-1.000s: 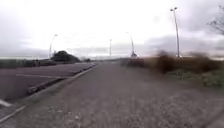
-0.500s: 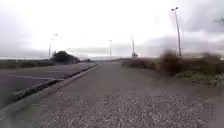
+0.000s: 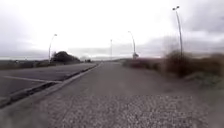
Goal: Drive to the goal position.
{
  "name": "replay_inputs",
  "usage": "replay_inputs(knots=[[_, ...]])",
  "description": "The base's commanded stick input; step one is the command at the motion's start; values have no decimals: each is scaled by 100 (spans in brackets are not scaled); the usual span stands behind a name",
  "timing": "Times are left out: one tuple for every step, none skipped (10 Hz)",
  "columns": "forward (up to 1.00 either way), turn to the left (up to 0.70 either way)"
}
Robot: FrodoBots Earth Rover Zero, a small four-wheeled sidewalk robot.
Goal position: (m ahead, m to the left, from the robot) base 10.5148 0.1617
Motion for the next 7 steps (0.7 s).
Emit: replay_inputs(knots=[[100, 0], [100, 0], [100, 0], [100, 0], [100, 0], [100, 0], [100, 0]])
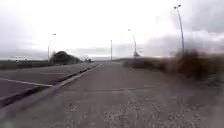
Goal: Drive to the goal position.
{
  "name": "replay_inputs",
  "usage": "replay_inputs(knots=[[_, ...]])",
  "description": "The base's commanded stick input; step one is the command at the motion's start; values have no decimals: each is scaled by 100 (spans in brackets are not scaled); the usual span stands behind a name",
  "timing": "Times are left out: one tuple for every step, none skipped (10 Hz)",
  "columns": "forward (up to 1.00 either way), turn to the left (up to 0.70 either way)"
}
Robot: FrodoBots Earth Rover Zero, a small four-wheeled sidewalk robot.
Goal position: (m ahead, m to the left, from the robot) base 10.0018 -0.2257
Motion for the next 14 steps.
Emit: replay_inputs(knots=[[100, 0], [100, 0], [100, 0], [100, 0], [100, 0], [100, 0], [100, 0], [100, 0], [100, 0], [100, 0], [100, 0], [100, 0], [100, 0], [100, 0]])
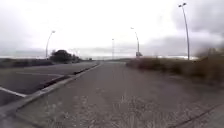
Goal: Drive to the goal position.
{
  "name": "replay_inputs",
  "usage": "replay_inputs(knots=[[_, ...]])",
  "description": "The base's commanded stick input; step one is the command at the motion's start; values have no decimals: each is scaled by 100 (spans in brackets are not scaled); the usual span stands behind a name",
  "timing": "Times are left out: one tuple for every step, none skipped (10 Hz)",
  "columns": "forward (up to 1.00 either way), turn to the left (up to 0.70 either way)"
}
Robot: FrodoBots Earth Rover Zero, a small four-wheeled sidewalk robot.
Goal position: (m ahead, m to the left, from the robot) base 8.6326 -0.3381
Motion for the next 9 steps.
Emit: replay_inputs(knots=[[100, 0], [100, 0], [100, 0], [100, 0], [100, 0], [100, 0], [100, 0], [100, 0], [100, 0]])
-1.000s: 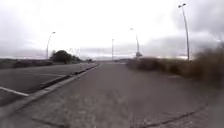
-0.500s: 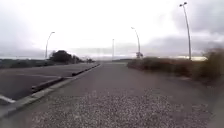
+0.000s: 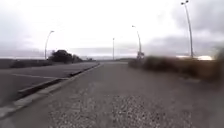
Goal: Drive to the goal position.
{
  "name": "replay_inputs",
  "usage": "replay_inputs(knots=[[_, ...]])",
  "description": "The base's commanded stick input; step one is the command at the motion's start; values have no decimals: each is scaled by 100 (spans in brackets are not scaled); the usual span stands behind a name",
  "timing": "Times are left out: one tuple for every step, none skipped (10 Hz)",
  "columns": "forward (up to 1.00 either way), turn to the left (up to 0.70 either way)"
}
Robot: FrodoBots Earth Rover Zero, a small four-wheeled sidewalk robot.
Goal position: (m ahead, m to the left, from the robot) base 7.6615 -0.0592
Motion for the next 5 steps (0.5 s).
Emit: replay_inputs(knots=[[100, 0], [100, 0], [100, 0], [100, 0], [100, 0]])
